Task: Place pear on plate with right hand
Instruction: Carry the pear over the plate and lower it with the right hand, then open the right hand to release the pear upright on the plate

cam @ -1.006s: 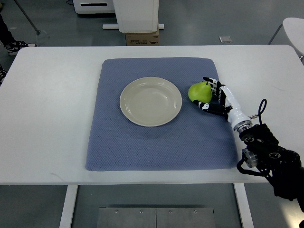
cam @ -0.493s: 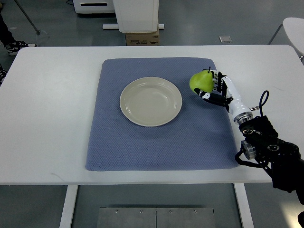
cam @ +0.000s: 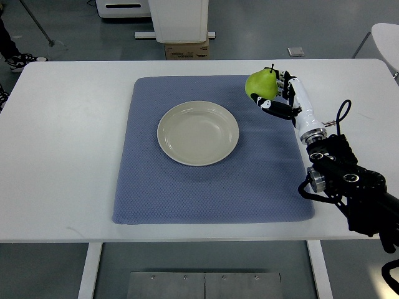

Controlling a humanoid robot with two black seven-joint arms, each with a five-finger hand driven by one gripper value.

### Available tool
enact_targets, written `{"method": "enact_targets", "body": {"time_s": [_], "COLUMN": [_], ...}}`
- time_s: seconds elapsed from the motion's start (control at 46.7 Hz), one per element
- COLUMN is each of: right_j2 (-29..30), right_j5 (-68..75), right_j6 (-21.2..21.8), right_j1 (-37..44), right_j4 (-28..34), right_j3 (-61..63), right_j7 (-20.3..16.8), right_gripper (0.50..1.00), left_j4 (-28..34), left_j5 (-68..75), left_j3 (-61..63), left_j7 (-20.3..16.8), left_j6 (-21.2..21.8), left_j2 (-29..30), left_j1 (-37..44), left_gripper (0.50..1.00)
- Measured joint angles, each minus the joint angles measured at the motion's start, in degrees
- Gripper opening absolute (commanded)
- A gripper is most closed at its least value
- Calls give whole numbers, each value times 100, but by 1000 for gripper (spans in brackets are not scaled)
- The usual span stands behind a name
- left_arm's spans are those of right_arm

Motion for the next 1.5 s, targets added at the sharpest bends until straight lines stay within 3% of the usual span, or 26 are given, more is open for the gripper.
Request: {"method": "enact_targets", "body": {"time_s": [0.728,1.499], "right_j2": [305,369], "right_j5": [-7,-29], "right_j6": [61,28], "right_j1": [162,-57], "right_j4": [878,792], "right_j3": [-1017,-1663], "right_j7": [0,0], "right_gripper": [500,500], "left_j4": [2,1], "left_j5": [0,0], "left_j3": [0,0], "left_j7": [-3,-2], "left_j6": [0,0], "left_j2": [0,0], "left_j1": [0,-1], "left_gripper": [1000,1000]}}
